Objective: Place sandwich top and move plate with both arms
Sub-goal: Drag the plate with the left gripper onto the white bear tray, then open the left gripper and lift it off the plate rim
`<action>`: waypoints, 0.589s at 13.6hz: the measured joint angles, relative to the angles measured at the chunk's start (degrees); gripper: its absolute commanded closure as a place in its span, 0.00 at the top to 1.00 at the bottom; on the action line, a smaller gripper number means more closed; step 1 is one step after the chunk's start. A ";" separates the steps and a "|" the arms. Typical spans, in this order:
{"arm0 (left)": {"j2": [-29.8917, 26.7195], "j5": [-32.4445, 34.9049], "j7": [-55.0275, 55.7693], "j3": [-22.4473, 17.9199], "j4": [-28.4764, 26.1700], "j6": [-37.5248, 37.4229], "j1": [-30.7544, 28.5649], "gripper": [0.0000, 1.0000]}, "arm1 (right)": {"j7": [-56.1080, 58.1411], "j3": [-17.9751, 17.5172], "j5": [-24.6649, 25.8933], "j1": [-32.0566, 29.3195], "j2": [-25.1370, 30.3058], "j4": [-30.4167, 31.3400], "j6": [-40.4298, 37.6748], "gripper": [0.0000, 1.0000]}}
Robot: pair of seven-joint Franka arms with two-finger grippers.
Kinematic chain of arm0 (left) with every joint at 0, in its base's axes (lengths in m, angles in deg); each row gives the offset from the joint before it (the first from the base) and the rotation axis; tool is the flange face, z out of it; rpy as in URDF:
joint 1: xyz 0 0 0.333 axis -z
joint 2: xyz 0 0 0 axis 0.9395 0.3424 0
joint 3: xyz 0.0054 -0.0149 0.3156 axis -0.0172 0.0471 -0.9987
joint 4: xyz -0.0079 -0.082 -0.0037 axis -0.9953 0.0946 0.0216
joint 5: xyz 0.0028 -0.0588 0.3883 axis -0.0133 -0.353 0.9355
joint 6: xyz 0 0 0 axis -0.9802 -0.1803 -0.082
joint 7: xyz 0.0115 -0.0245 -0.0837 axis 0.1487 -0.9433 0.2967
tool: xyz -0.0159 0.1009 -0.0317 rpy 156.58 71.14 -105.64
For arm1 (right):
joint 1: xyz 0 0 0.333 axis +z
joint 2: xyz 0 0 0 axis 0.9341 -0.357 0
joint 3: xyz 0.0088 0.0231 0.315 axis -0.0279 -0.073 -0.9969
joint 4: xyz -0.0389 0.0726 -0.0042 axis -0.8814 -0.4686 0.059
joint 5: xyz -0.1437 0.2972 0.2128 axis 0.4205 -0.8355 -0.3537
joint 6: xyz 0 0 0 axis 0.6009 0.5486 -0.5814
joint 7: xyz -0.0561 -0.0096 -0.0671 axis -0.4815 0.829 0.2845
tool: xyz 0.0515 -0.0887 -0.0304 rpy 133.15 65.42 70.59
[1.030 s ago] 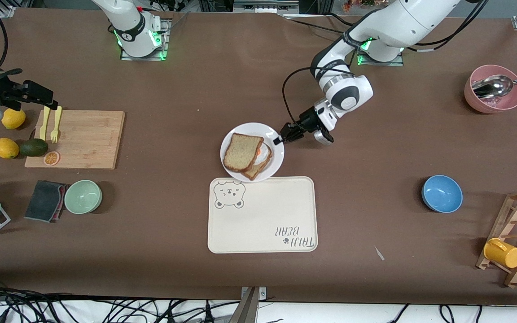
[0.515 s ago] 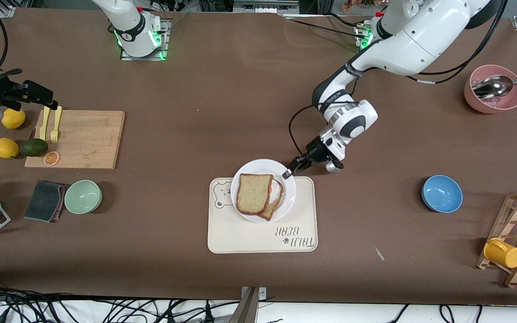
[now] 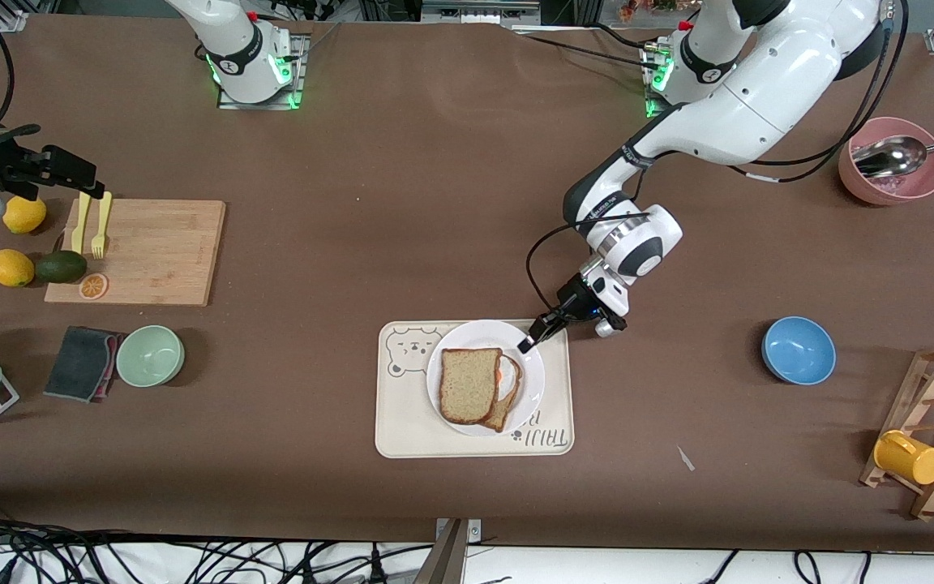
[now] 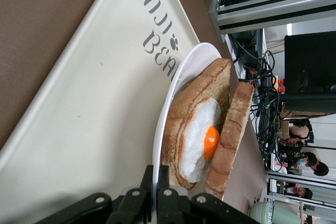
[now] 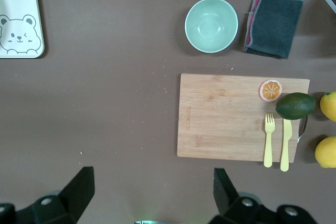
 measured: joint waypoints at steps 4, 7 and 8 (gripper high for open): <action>0.20 0.00 0.00 -0.83 0.31 0.09 0.39 0.49 | 0.00 0.00 0.00 0.00 0.00 0.00 0.00 1.00; 0.20 0.00 0.00 -1.11 0.73 0.09 0.35 0.69 | 0.00 0.00 0.00 0.00 0.00 0.00 0.00 1.00; 0.19 0.00 0.00 -1.17 0.93 0.13 0.26 0.71 | 0.00 0.00 0.00 0.00 0.00 0.00 0.00 1.00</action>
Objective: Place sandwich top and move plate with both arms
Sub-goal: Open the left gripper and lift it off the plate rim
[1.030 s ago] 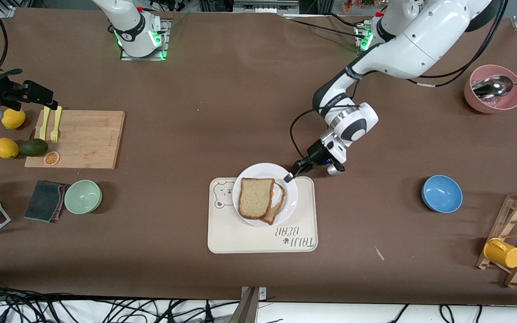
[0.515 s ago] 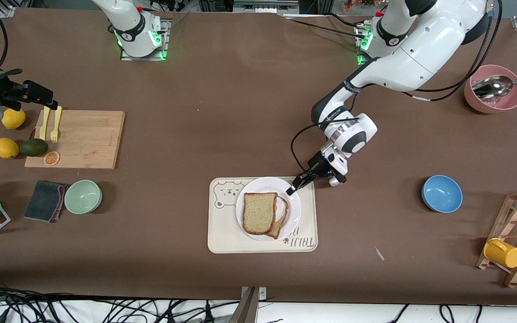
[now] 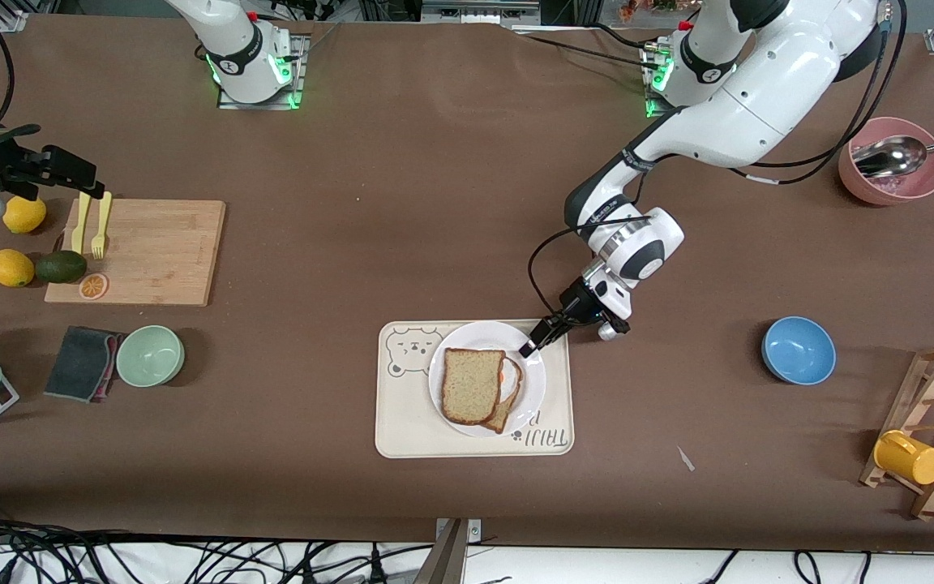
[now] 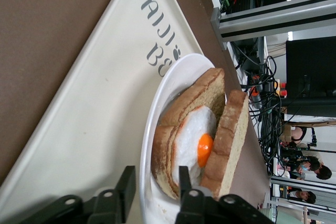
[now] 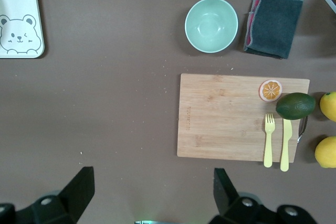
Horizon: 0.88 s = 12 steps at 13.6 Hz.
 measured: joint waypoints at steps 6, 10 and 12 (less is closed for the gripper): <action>-0.58 0.00 0.00 3.08 1.14 7.37 -2.43 0.74 | 0.00 0.00 0.00 0.00 0.00 0.00 0.00 1.00; -0.97 0.22 -0.27 12.28 2.03 16.34 -9.60 0.79 | 0.00 0.00 0.00 0.00 0.00 0.00 0.02 1.00; -1.50 0.23 -0.43 14.70 3.15 21.03 -11.52 0.92 | 0.00 0.00 0.00 0.00 0.00 0.00 0.02 1.00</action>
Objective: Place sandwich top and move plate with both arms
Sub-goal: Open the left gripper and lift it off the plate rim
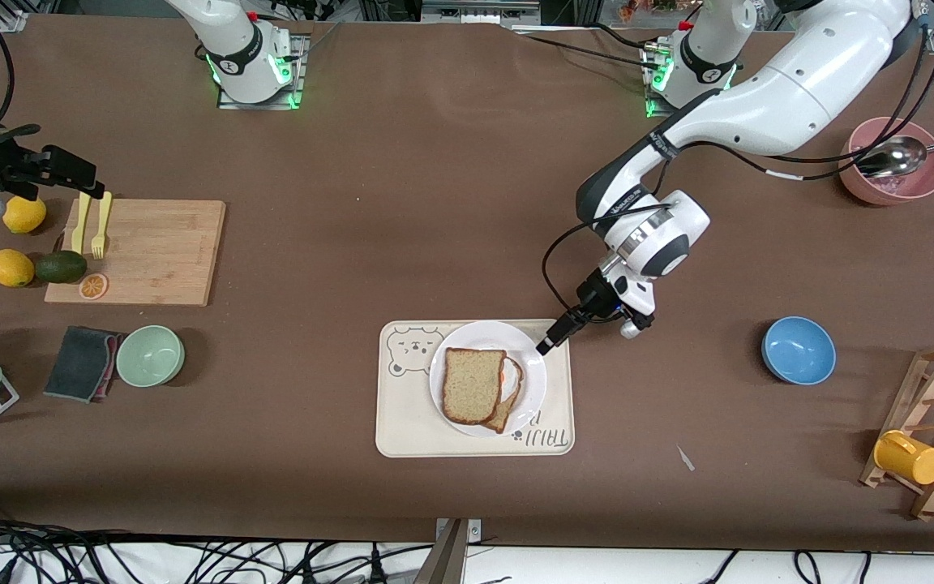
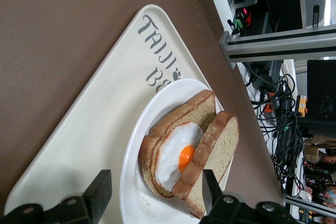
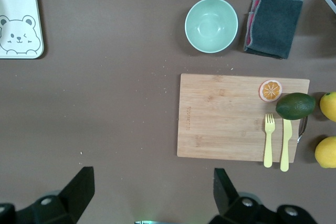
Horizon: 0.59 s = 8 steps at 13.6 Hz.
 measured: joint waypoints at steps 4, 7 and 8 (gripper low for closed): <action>-1.02 0.00 -0.51 0.51 1.56 4.60 -0.77 0.93 | 0.00 0.00 0.00 0.00 0.00 0.00 -0.03 1.00; -1.02 0.00 -0.71 0.28 1.58 5.55 -0.82 0.93 | 0.00 0.00 0.00 0.00 0.00 0.00 -0.03 1.00; -1.03 0.03 -0.91 0.28 1.59 6.25 -0.98 0.93 | 0.00 0.00 0.00 0.00 0.00 0.00 -0.03 1.00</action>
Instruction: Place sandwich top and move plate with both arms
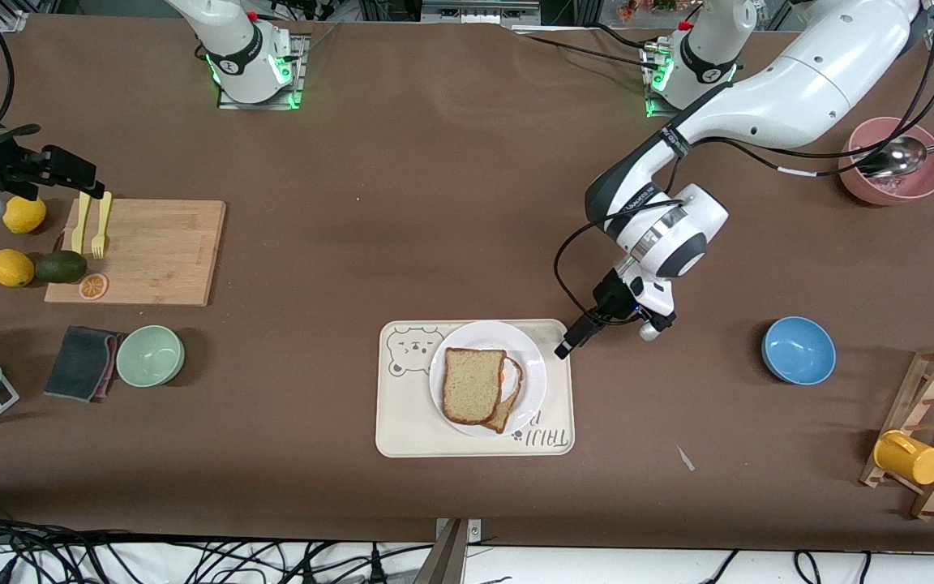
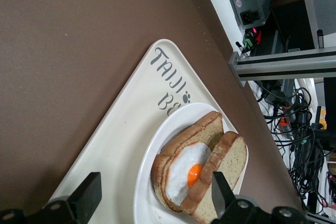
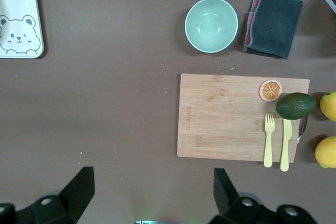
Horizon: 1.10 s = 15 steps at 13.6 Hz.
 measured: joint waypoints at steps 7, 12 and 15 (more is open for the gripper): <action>-1.05 15.77 11.27 0.69 -0.41 2.48 -2.84 0.99 | 0.00 -0.01 0.00 0.00 0.00 0.00 0.00 1.00; -3.55 41.81 35.03 0.72 -5.09 2.99 -3.93 1.00 | 0.00 -0.01 0.00 0.00 0.00 0.00 0.04 1.00; -5.10 59.01 48.90 0.48 -8.71 2.22 -7.03 1.00 | 0.00 -0.01 0.00 0.00 0.00 0.00 0.08 1.00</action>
